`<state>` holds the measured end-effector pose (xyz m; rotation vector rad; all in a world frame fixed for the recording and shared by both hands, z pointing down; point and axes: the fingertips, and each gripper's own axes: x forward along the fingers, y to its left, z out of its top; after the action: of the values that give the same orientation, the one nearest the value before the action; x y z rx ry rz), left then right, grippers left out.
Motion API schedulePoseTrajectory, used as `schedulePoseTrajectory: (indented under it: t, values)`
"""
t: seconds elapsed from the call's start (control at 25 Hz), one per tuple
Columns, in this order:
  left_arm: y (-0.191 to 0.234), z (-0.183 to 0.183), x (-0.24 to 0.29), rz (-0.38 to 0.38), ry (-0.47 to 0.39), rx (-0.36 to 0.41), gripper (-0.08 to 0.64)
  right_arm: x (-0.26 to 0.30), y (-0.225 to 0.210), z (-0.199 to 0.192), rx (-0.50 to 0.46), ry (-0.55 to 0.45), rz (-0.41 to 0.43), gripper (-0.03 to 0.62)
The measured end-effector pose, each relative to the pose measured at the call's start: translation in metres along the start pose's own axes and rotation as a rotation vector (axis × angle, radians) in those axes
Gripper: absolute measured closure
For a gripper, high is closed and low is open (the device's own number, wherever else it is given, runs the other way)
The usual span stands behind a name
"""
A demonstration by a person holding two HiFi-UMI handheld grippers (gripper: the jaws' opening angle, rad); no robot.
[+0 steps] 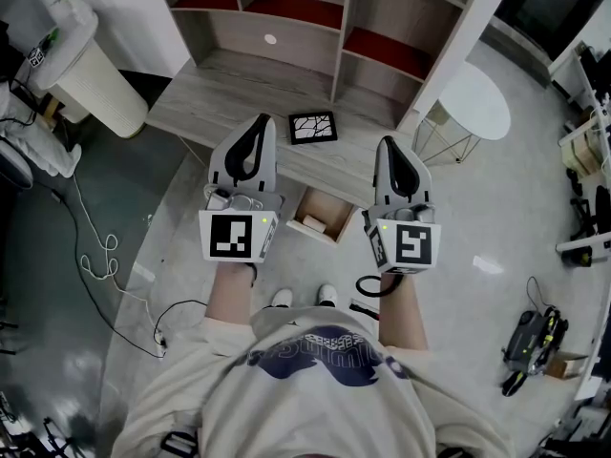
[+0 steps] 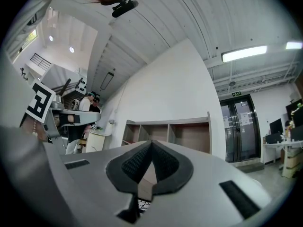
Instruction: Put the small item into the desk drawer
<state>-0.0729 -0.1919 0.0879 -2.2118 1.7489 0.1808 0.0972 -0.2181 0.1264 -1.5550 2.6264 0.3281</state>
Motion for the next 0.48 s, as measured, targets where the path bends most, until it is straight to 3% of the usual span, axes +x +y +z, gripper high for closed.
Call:
schedulePoseTrajectory:
  t: [0.48]
  values:
    - [0.0052,-0.0044,-0.0012,0.006,0.013,-0.001,0.548,0.0004,0.0053,0.0046,-0.033,-0.003,0.02,0.594]
